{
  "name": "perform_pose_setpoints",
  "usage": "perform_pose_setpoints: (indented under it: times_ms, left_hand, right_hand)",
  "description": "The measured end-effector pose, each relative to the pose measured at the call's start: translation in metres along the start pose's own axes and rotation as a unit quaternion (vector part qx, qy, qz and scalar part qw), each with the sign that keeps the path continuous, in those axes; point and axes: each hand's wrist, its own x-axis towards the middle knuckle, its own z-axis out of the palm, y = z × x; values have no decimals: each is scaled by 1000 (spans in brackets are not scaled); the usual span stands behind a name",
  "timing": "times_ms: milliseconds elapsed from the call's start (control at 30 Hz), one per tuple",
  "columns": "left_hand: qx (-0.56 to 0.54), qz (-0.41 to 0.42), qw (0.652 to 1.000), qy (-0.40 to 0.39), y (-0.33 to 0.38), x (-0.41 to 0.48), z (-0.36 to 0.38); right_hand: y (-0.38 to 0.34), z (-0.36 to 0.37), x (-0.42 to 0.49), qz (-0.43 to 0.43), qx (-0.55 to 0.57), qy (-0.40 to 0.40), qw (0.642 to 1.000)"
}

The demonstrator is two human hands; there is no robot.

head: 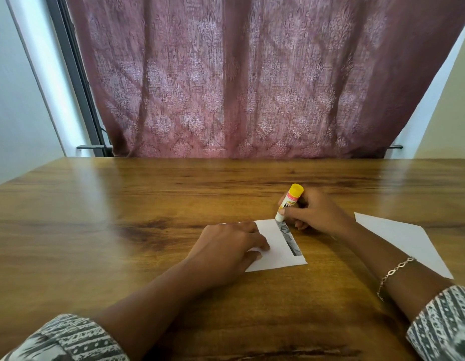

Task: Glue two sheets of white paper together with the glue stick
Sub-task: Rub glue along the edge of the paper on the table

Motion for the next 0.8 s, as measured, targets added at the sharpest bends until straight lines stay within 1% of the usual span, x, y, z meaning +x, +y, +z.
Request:
perform_pose_setpoints:
  times_ms: [500,633,800]
  left_hand:
    - [-2,-3,1000,10,1,0,0]
    - [4,-5,1000,12,1,0,0]
    - [5,-3,1000,11,2,0,0]
  right_hand:
    - [0,-3,-15,9,11,-8,1000]
    - [0,-5,-20,-3,20,-16,1000]
    - [1,-6,-26,-16,5,-22,1000]
